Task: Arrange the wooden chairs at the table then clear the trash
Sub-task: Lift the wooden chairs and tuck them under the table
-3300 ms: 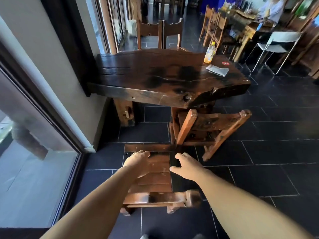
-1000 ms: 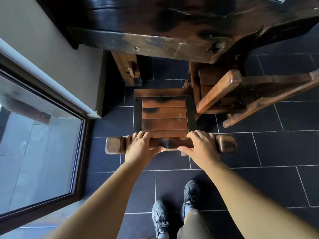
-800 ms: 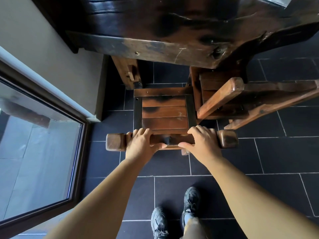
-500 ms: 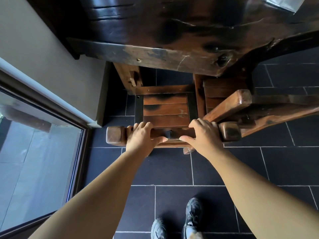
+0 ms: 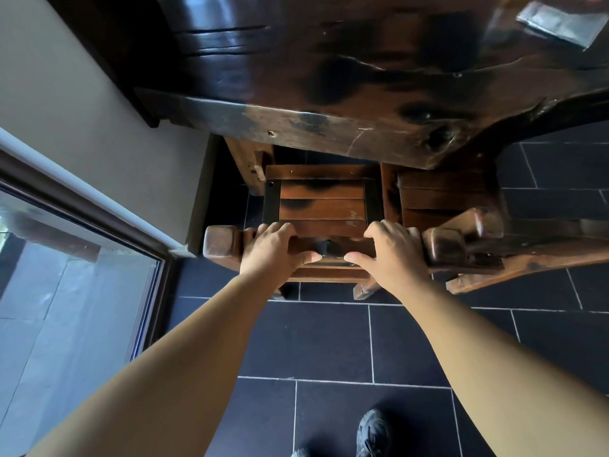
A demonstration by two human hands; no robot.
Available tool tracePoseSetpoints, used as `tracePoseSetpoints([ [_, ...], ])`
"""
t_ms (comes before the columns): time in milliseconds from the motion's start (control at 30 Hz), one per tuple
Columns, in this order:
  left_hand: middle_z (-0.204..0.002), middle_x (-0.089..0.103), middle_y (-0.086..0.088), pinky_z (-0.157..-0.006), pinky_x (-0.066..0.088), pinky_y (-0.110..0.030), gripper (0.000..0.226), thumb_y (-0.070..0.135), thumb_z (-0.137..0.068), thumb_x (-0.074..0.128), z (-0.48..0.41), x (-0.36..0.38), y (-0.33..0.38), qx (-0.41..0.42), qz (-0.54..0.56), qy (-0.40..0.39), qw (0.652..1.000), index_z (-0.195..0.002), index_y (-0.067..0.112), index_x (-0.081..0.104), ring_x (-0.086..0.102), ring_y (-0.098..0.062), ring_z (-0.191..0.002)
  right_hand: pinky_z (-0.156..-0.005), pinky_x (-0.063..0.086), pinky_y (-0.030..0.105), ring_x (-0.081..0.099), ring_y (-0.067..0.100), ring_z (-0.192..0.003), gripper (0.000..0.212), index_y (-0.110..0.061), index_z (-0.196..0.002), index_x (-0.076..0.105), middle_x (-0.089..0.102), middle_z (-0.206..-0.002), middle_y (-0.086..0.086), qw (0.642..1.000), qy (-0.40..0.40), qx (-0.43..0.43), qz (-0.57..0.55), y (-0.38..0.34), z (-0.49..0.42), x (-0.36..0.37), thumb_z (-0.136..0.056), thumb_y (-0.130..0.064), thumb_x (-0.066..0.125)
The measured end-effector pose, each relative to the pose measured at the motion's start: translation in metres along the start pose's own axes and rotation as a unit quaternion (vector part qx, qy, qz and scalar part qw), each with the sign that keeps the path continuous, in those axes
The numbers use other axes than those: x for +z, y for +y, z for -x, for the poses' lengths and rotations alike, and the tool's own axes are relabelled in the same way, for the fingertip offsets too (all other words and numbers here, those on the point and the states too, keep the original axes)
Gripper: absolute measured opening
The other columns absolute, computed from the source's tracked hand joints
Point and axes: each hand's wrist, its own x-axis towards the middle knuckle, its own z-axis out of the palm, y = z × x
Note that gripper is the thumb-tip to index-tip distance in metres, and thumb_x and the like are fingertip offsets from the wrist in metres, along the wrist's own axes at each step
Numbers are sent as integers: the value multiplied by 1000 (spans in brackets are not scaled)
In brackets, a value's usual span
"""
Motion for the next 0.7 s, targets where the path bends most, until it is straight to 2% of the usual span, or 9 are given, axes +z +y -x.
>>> tracePoseSetpoints([
  [100, -117, 58, 8, -89, 41, -36, 58, 69, -76, 65, -15, -3, 0, 6, 1, -1, 1000, -114, 26, 58, 44, -19, -111, -85, 35, 41, 59, 26, -97, 54, -15, -103, 62, 65, -102, 3, 1000, 6, -3, 8, 2, -14, 0, -78, -62, 68],
  [300, -118, 59, 8, -90, 26, -31, 57, 71, -75, 65, -43, -7, -2, 8, -11, -2, 1000, -111, 28, 58, 45, -19, -114, -88, 36, 42, 59, 26, -99, 56, -15, -106, 61, 64, -105, 3, 1000, -4, 4, 20, 4, -42, 0, -80, -65, 65],
  [500, -116, 58, 8, -87, 36, -34, 56, 67, -76, 67, -46, -10, -1, -3, 1, -9, 1000, -113, 27, 58, 43, -18, -111, -87, 37, 42, 58, 25, -98, 55, -17, -105, 60, 64, -104, 2, 999, -4, 7, 33, 5, -44, 1, -79, -65, 65],
  [700, -118, 59, 8, -98, 30, -35, 55, 71, -75, 65, -46, -13, 0, 5, -16, -11, 1000, -111, 30, 58, 46, -20, -115, -91, 36, 42, 58, 24, -105, 57, -20, -114, 58, 62, -112, 1, 998, -45, 12, 44, -1, -46, -8, -82, -67, 62],
])
